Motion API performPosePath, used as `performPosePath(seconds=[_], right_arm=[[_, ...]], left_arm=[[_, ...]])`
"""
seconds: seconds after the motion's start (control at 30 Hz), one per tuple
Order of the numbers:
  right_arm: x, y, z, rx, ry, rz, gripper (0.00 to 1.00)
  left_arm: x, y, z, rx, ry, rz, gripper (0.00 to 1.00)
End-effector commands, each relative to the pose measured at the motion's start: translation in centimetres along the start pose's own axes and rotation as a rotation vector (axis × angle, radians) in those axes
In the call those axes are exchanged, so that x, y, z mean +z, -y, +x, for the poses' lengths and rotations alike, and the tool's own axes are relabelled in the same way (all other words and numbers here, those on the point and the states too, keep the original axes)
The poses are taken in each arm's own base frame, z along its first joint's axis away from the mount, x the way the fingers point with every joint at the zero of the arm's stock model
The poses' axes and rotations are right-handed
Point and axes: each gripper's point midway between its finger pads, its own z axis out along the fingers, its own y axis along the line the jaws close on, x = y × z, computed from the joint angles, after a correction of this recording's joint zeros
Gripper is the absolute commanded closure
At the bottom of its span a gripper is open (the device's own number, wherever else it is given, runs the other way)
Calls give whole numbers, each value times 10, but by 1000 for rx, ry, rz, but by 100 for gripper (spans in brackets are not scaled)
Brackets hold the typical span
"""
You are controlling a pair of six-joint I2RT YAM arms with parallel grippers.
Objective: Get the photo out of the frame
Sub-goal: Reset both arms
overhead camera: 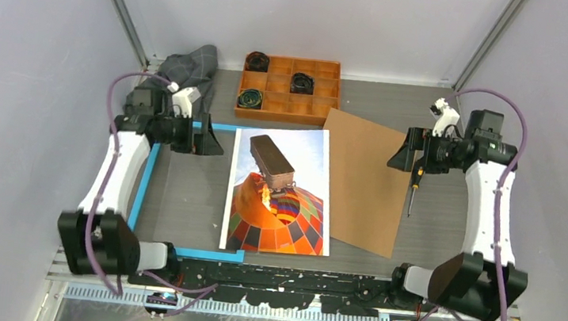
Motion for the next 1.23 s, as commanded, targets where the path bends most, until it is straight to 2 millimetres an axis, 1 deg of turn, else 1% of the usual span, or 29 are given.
performPosePath(seconds=[0.0,0.07,0.1,0.2,0.23,0.27,0.33,0.5,0.57,0.63,0.73,0.83,0.97,1.2], right_arm=[[-47,-53,-14,-143,145,-85,0],[-62,-66,-15,-174,222,-69,0],[-70,-68,-18,-195,275,-40,0],[-89,-78,-15,-235,422,27,0],[-94,-83,-10,-253,458,40,0],[-96,-86,-1,-255,441,33,0],[-98,-90,6,-237,408,26,0],[-94,-84,24,-263,386,59,0],[-88,-79,29,-272,367,64,0],[-84,-76,31,-283,359,65,0],[-85,-73,28,-282,368,83,0],[-83,-73,28,-279,362,74,0],[-81,-73,27,-278,355,64,0],[-80,-69,25,-260,358,79,0]], left_arm=[[-51,28,-9,233,136,-45,0],[-64,33,-1,300,168,-69,0],[-70,33,4,325,174,-86,0],[-85,28,12,361,208,-166,0],[-90,27,13,371,229,-186,0],[-93,26,15,377,243,-197,0],[-100,22,15,377,273,-225,0],[-128,2,7,343,395,-394,0],[-135,-2,7,331,433,-422,0],[-138,-6,8,317,441,-434,0],[-137,-19,8,255,429,-449,0],[-132,-27,11,205,398,-385,0],[-136,-28,12,195,412,-368,0],[-139,-17,13,245,457,-359,0]])
